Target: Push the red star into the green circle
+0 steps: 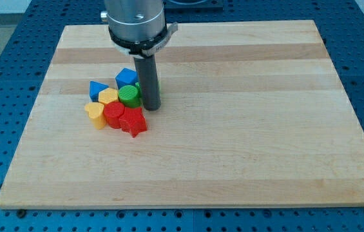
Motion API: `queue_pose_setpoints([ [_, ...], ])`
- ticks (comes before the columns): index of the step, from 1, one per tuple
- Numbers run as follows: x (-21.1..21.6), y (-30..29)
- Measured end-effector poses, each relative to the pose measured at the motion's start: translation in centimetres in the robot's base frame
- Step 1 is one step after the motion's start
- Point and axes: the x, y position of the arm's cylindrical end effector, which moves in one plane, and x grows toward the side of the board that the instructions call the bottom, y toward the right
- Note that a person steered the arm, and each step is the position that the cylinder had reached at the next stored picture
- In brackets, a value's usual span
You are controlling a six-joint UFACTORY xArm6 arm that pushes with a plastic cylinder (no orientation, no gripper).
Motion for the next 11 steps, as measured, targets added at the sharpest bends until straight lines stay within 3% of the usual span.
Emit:
queue_pose_setpoints([
  [2, 0.3, 0.7],
  [3, 3.6, 5.0],
  [4, 11.3, 3.3],
  [5, 13.9, -1.4],
  [6, 13.3, -5.3],
  [7, 10.9, -5.4],
  [11, 5.9, -0.4],
])
